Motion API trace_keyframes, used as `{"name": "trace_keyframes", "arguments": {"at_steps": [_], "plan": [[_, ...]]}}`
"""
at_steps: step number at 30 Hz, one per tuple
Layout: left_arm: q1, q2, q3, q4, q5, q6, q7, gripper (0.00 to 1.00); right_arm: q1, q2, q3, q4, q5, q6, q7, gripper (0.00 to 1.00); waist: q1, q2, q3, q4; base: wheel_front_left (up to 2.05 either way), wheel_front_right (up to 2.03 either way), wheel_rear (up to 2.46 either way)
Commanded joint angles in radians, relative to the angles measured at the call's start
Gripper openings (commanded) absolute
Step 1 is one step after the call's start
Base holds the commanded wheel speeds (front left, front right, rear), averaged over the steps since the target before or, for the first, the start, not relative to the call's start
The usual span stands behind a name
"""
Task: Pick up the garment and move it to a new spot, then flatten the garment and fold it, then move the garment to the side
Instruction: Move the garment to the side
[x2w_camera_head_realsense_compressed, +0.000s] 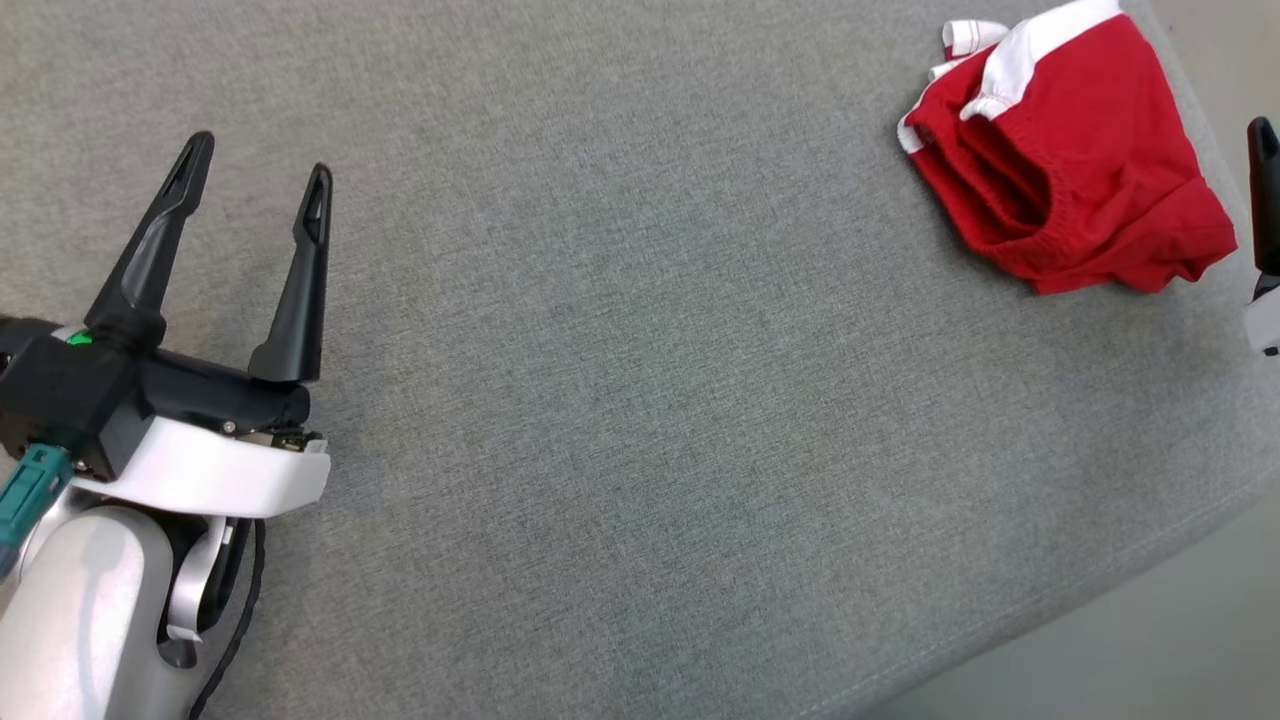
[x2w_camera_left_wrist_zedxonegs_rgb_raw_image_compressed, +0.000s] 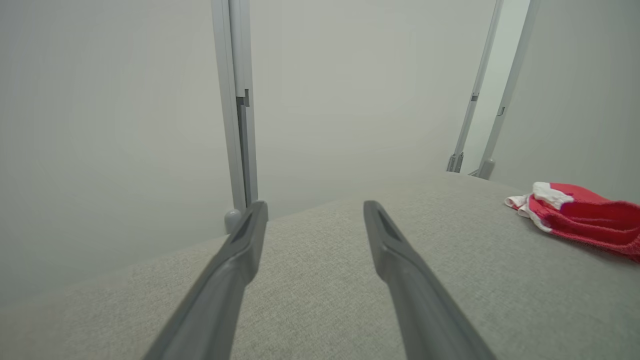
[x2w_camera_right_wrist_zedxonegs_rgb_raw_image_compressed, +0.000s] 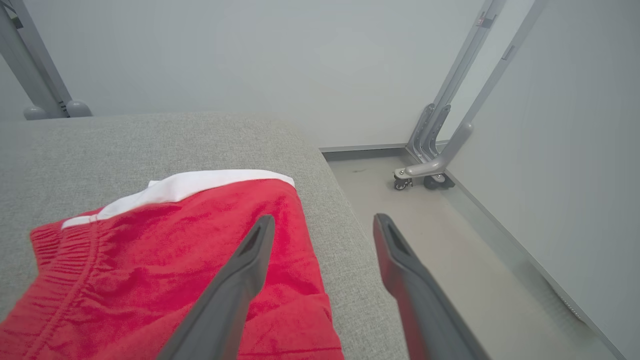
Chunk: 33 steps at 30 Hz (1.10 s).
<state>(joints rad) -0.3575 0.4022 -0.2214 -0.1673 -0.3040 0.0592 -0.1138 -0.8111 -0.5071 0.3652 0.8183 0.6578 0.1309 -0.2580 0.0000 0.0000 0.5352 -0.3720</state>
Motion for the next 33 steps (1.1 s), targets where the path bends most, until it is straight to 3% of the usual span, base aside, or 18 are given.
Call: {"name": "trace_keyframes", "arguments": {"at_steps": [1, 7, 13, 20, 33], "plan": [[0.018, 0.002, 0.007, 0.007, -0.008, 0.01, -0.006, 1.0, 0.03, 0.013, -0.04, -0.031, -0.022, 0.0, -0.009, 1.0, 0.0, 0.0, -0.028, 0.008, 0.0, 0.0, 0.0], [0.072, -0.02, 0.022, 0.031, -0.034, 0.035, -0.029, 1.0, 0.184, 0.126, -0.271, -0.233, -0.139, 0.0, -0.008, 1.0, 0.0, 0.0, -0.09, 0.042, 0.0, 0.0, 0.0], [0.125, -0.046, 0.028, 0.063, -0.06, 0.052, -0.057, 1.0, 0.327, 0.27, -0.379, -0.427, -0.271, 0.0, -0.008, 1.0, 0.0, 0.0, -0.146, 0.108, 0.0, 0.0, 0.0], [0.173, -0.081, 0.041, 0.104, -0.098, 0.065, -0.097, 1.0, 0.419, 0.38, -0.369, -0.592, -0.36, 0.0, 0.041, 1.0, 0.0, 0.0, -0.211, 0.21, 0.0, 0.0, 0.0], [0.278, -0.105, 0.064, 0.167, -0.116, 0.067, -0.138, 1.0, 0.52, 0.429, -0.339, -0.673, -0.416, 0.0, 0.116, 1.0, 0.0, 0.0, -0.339, 0.349, 0.0, 0.0, 0.0]]}}
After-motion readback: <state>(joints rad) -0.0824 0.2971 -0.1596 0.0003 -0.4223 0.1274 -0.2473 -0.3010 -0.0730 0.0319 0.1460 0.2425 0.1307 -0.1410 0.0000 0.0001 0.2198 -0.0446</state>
